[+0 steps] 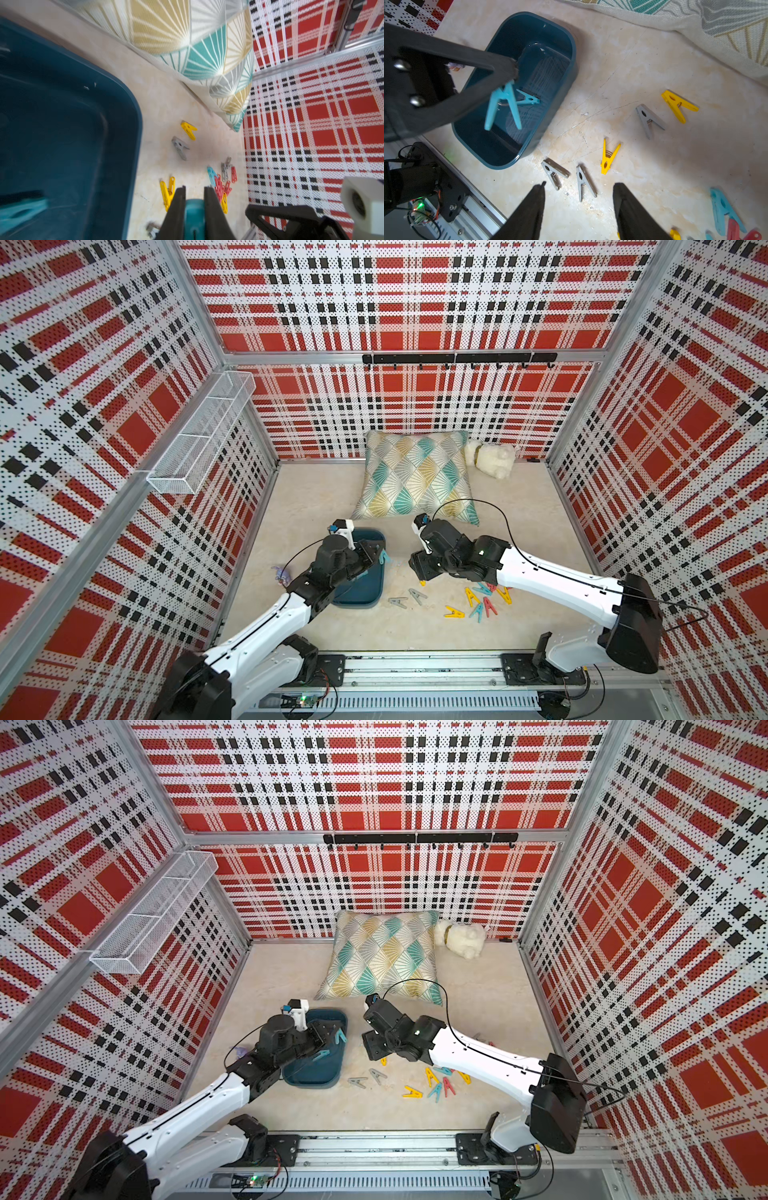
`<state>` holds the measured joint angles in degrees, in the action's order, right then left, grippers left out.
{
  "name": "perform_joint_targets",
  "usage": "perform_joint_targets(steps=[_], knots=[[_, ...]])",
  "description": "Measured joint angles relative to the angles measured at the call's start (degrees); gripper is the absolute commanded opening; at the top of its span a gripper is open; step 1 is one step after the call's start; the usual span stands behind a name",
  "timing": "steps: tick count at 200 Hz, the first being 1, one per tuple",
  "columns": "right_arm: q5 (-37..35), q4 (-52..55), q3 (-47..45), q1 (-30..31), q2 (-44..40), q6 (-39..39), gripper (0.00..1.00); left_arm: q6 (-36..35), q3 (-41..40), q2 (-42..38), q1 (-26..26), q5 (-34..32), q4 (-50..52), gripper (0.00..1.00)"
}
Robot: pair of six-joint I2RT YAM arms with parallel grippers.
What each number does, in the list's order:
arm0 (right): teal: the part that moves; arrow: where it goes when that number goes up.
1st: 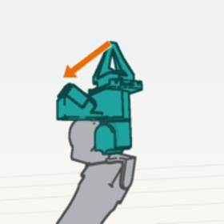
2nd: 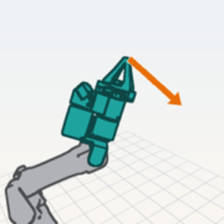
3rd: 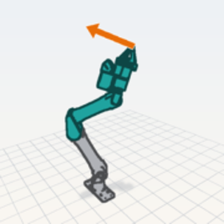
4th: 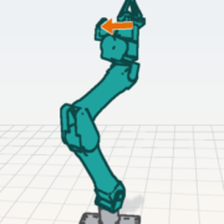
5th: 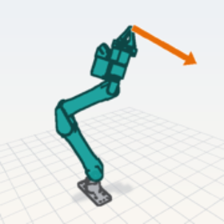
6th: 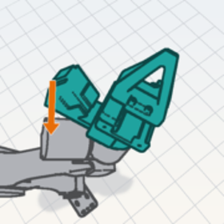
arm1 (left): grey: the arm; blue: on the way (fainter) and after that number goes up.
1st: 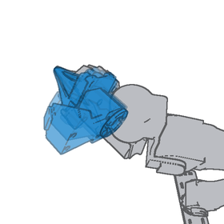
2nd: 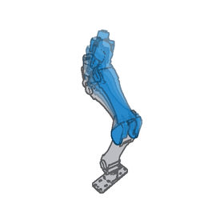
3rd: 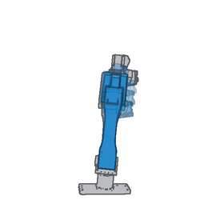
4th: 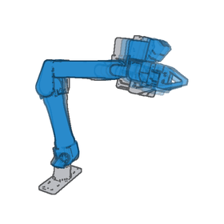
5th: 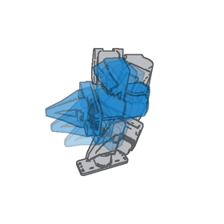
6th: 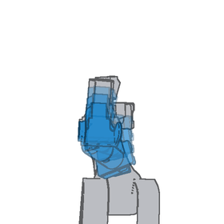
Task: Put the clothespins into the storage box
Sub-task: Place the clothespin in the storage box.
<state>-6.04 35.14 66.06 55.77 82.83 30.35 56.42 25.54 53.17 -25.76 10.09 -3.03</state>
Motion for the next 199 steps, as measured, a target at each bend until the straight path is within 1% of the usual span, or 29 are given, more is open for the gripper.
perform_joint_targets(steps=[27, 51, 74, 96, 130, 152, 168, 177, 189, 199], knots=[[0.07, 0.0, 0.0, -0.98, 1.99, 0.15, 0.55, -2.45, -2.75, -4.68, 5.88, -1.53, 3.8, 0.0], [0.59, 0.02, 0.0, -1.55, 4.74, 0.28, 0.54, -3.67, -6.08, -5.68, 9.29, -2.43, 6.12, 0.0], [1.05, -0.09, -0.35, -1.84, 6.99, 0.39, 0.53, -4.24, -8.72, -5.35, 10.08, -2.93, 6.84, 0.0], [1.33, -0.24, -1.31, -1.99, 8.59, 0.59, 0.5, -4.33, -9.53, -3.72, 10.1, -3.06, 6.88, 0.0], [1.31, -0.55, -2.32, -2.8, 11.37, 2.23, 0.43, -4.83, -9.6, -1.77, 10.05, -3.5, 6.34, 0.0], [1.31, -1.14, -2.38, -3.87, 12.76, 3.56, 0.41, -5.27, -9.6, -1.27, 9.46, -4.5, 6.1, 0.11], [1.29, -1.73, -2.38, -4.5, 13.7, 4.31, 0.41, -5.51, -9.6, -0.9, 8.59, -5.35, 6.08, 0.3], [1.27, -2.1, -2.38, -4.7, 14.23, 4.74, 0.41, -5.84, -9.6, -0.68, 7.96, -6.05, 6.12, 0.39], [1.22, -2.36, -2.38, -5.03, 14.8, 5.18, 0.4, -5.79, -9.55, -0.55, 7.02, -6.86, 6.23, 0.46], [1.11, -2.51, -2.38, -5.11, 15.17, 5.4, 0.4, -5.9, -9.42, -0.52, 6.32, -7.48, 6.45, 0.48]])
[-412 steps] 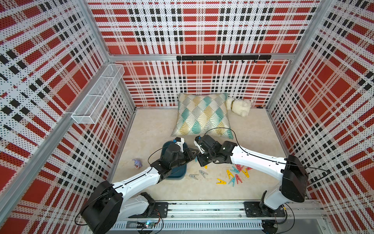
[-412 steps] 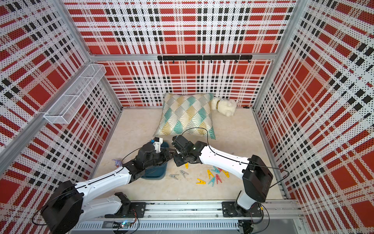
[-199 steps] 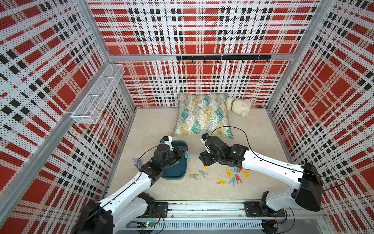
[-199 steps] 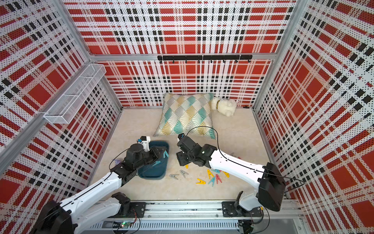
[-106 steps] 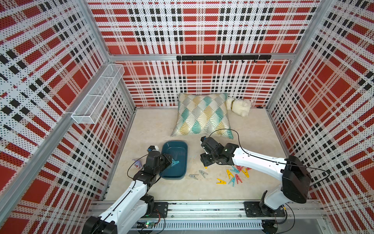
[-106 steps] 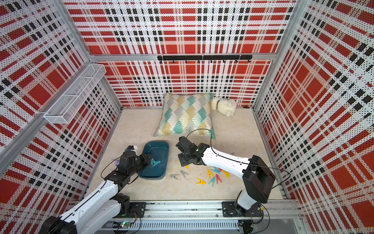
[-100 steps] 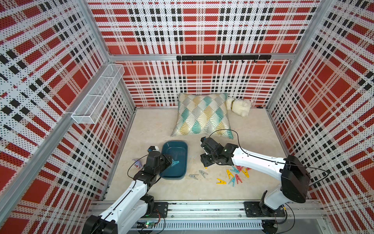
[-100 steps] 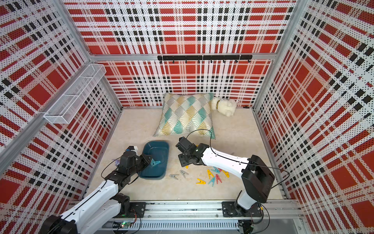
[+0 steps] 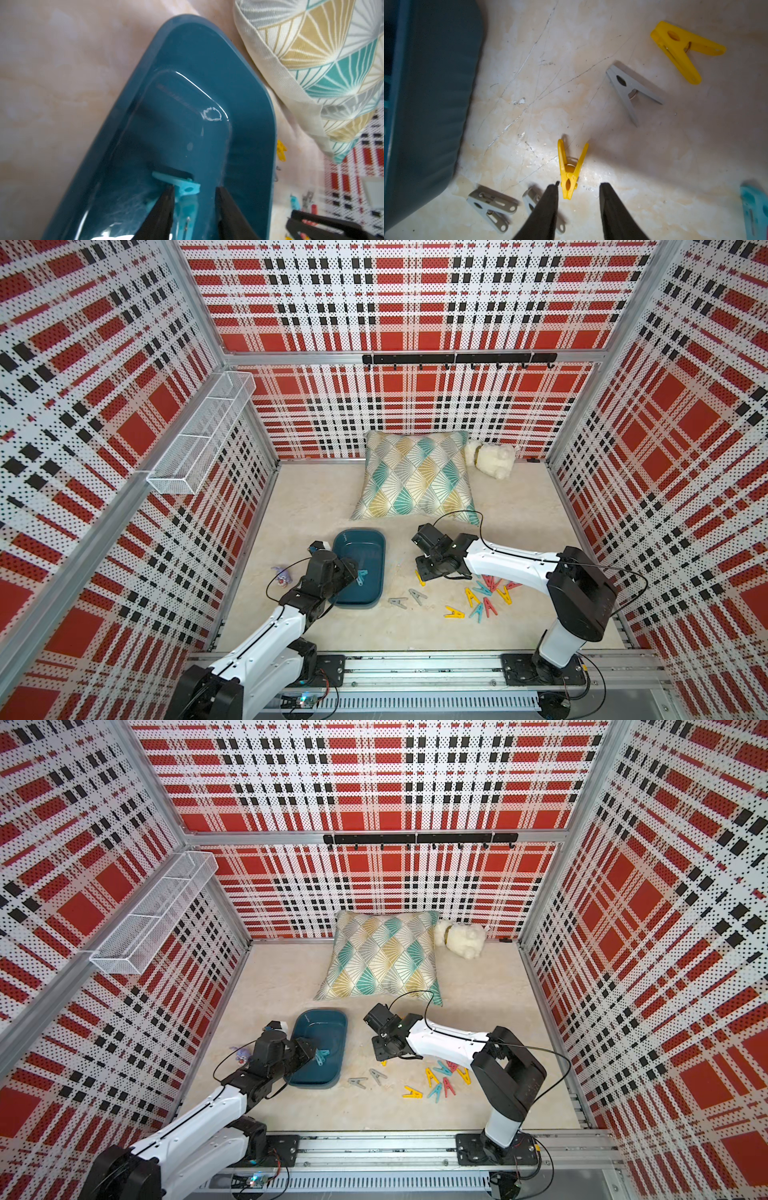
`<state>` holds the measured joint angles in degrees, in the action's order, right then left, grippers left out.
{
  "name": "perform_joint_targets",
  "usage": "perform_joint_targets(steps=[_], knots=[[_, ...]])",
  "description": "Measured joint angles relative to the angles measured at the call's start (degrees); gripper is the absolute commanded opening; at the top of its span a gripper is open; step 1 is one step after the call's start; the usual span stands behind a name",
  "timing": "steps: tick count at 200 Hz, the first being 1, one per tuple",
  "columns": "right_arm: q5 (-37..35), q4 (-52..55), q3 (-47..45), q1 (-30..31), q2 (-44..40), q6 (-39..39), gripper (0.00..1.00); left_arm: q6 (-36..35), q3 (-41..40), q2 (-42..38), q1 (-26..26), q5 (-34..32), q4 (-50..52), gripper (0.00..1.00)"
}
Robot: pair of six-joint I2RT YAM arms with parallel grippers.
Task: Put the clothespins into the storage box
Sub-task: Place the clothespin in the storage box.
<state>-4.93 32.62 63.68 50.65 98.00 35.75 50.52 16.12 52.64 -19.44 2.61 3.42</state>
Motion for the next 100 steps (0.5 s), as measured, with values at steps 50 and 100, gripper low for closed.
perform_joint_targets(steps=[50, 100], knots=[[-0.11, -1.05, 0.0, -0.22, 1.6, 0.79, 0.37, -0.02, 1.46, -0.55, -2.6, -2.6, 1.16, 0.48], [-0.33, -2.12, 0.0, -0.59, 3.5, 1.46, 0.33, 0.48, 3.8, -2.4, -5.77, -4.31, 2.34, 0.47]])
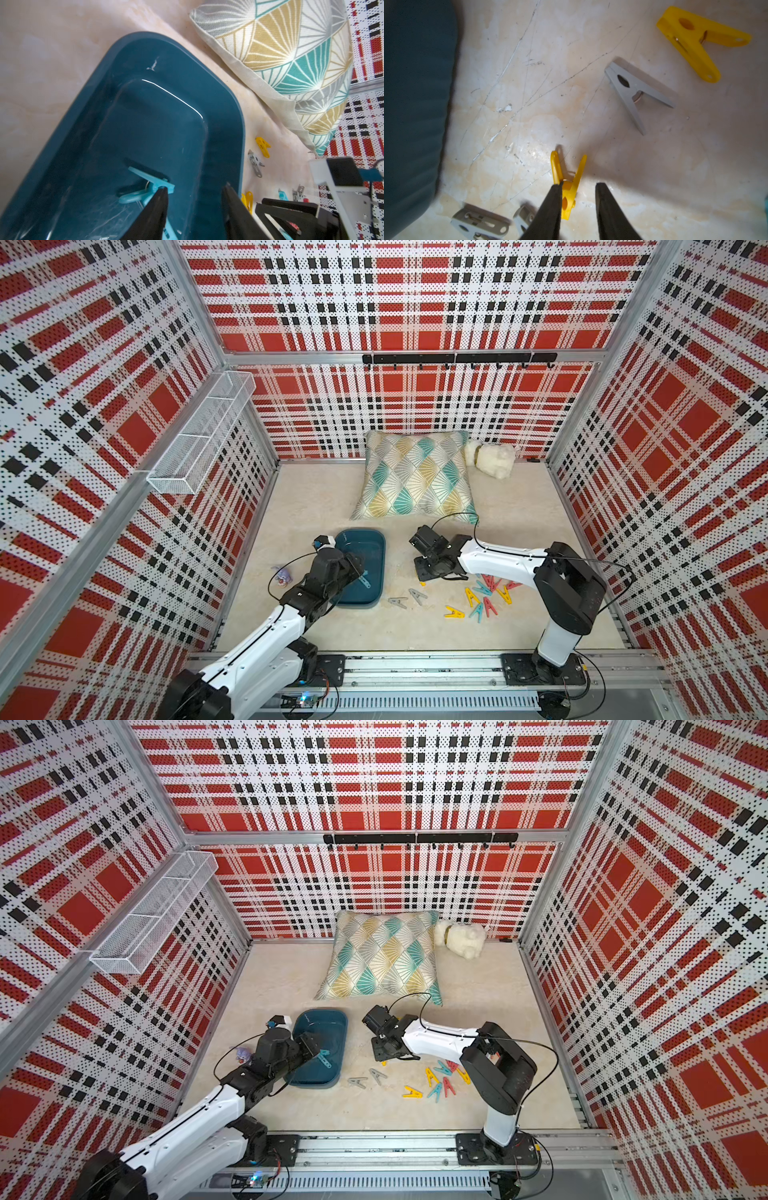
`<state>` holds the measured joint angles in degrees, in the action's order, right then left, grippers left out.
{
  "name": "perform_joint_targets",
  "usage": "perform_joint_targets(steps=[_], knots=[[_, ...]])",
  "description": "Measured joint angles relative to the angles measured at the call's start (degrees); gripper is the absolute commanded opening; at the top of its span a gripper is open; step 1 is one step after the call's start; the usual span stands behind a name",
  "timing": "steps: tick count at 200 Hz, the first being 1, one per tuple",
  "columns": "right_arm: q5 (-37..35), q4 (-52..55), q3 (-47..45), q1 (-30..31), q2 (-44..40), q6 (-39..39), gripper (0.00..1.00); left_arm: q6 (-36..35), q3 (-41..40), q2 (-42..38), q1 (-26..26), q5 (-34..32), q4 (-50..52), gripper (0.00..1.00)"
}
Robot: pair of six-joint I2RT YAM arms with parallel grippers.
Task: Put the clothespins into the storage box
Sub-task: Pick up the clothespin from the center of the board.
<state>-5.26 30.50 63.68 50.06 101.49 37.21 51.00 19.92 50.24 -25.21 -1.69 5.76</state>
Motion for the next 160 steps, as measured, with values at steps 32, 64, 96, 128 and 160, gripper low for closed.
perform_joint_targets(steps=[32, 64, 96, 128, 160], knots=[[-0.22, -0.48, 0.0, -0.22, 0.72, 0.15, 0.32, 0.24, 0.85, 0.02, -1.7, -0.37, 0.28, 0.47], [-0.48, -0.87, 0.0, -0.76, 1.33, 0.15, 0.3, 0.59, 1.18, 0.35, -3.04, -0.74, 0.33, 0.47], [-0.61, -1.73, 0.02, -1.11, 2.12, 0.15, 0.27, 0.85, 1.44, 1.2, -4.13, -1.07, 0.39, 0.47], [-0.55, -2.29, 0.07, -1.14, 2.29, 0.15, 0.23, 1.25, 2.29, 1.88, -4.94, -1.66, 0.52, 0.46], [-0.33, -3.04, 0.07, -1.22, 2.45, 0.15, 0.24, 1.38, 2.86, 2.51, -5.88, -2.01, 0.72, 0.46]])
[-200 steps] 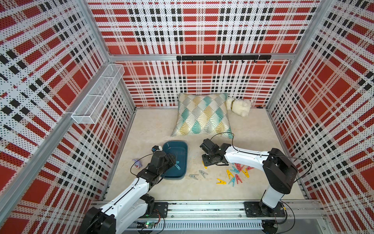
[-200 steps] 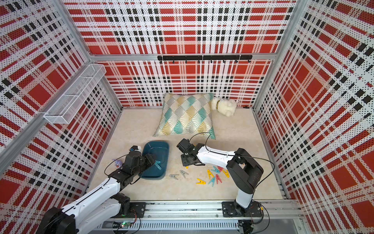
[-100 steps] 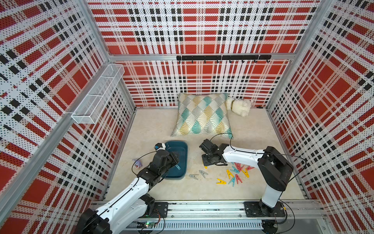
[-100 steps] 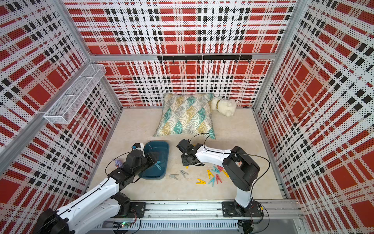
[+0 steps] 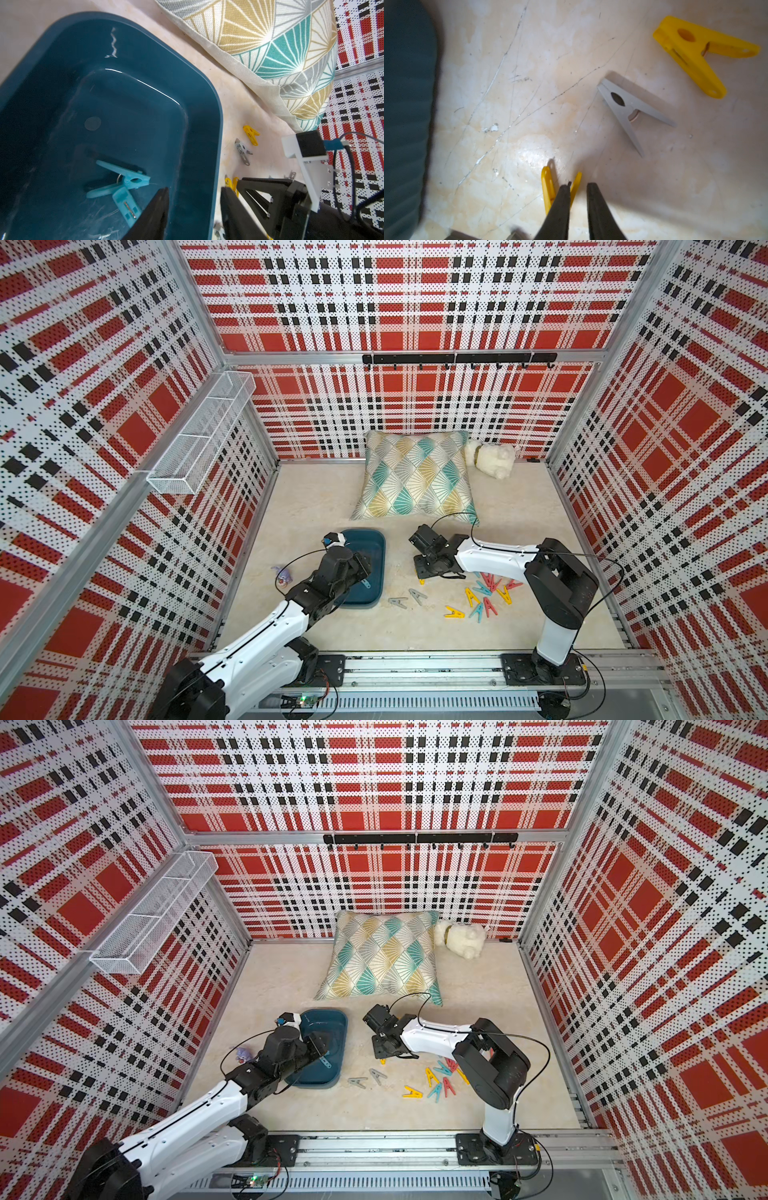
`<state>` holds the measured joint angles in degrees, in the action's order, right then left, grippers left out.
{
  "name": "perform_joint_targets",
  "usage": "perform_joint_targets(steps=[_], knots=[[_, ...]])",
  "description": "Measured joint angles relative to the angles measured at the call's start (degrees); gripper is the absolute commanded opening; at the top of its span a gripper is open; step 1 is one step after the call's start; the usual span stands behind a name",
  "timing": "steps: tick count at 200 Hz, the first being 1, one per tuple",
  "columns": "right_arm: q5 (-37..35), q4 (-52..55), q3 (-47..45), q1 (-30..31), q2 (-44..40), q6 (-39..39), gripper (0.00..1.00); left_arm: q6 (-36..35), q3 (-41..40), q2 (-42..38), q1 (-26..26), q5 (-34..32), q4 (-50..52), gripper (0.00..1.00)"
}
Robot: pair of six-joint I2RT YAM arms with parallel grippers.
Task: Put the clothespins into the storage box
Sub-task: Pick up the clothespin from the center of the board.
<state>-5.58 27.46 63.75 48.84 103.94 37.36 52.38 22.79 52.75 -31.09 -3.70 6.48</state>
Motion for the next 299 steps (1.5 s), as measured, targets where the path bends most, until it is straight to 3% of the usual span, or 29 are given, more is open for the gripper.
perform_joint_targets(steps=[115, 256, 299], knots=[[-0.52, -0.11, 0.15, -0.02, 0.04, 1.05, 0.31, 0.35, 0.2, 0.9, -1.86, -1.27, 0.02, 0.46], [0.44, -1.03, 0.5, -0.26, 1.57, 2.58, 0.12, 0.35, 0.2, 1.44, -1.97, -1.16, -0.15, 0.47], [1.31, -0.7, 0.55, -0.35, -0.09, 2.89, 0.09, 0.35, -0.02, 1.42, -3.13, 1.95, -5.33, 0.5]])
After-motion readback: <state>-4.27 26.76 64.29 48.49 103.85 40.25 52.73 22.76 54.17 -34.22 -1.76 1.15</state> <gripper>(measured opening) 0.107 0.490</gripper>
